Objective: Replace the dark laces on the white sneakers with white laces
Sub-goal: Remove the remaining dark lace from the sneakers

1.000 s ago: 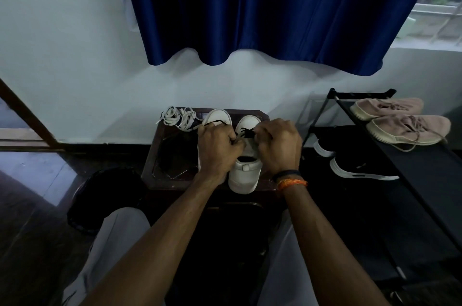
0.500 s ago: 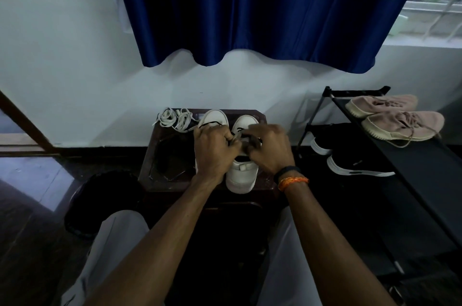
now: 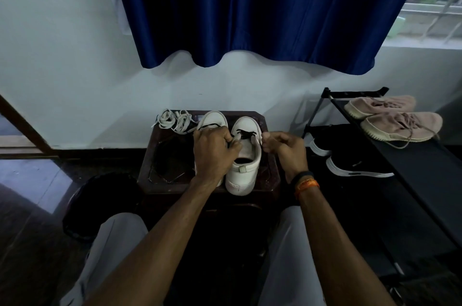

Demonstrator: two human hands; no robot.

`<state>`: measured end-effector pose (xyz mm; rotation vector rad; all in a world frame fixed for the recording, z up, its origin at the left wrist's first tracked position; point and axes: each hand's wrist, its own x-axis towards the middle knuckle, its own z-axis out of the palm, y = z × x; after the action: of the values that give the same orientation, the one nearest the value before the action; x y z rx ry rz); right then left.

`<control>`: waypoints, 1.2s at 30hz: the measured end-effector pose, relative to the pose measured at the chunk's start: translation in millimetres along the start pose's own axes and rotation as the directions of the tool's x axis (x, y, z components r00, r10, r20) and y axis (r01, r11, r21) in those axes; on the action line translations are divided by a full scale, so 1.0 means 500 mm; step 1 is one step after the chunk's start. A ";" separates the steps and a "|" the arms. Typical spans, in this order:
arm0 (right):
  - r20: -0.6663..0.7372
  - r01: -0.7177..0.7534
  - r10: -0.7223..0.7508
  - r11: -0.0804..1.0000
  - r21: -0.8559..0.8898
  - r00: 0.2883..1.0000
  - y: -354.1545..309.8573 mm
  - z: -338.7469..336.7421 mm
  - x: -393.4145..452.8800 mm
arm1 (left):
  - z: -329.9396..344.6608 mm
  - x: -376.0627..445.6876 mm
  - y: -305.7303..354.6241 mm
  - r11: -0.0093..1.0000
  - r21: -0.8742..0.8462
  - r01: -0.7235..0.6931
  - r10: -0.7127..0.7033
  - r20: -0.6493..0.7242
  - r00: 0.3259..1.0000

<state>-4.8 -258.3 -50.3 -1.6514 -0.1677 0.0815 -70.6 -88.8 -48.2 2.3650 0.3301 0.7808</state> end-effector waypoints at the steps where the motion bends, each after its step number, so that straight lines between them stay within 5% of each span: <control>1: 0.014 -0.017 0.017 1.000 -0.016 1.000 0.004 -0.005 0.002 | 0.001 0.000 0.000 1.000 0.000 -0.002 0.002 -0.005 1.000; 7: 0.131 0.145 -0.098 0.894 -0.423 0.987 0.005 -0.011 0.002 | 0.011 0.008 -0.006 0.998 0.038 -0.050 0.051 -0.014 0.999; 12: 0.209 0.216 -0.110 0.772 -0.597 0.972 -0.005 -0.009 0.015 | 0.022 0.022 -0.008 0.974 0.154 -0.169 0.167 0.021 0.986; 23: 0.061 0.173 -0.169 0.802 -0.572 0.984 -0.023 -0.013 0.037 | 0.029 0.051 0.012 0.948 0.204 -0.245 0.206 0.195 0.959; 36: 0.104 0.204 -0.176 0.784 -0.587 0.979 -0.030 0.013 0.003 | 0.032 0.091 0.017 0.899 0.235 -0.370 0.295 0.301 0.907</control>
<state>-5.2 -250.3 -35.9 -2.2571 -0.4290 -0.1028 -24.4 -84.6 -32.6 2.8087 -0.0896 0.5912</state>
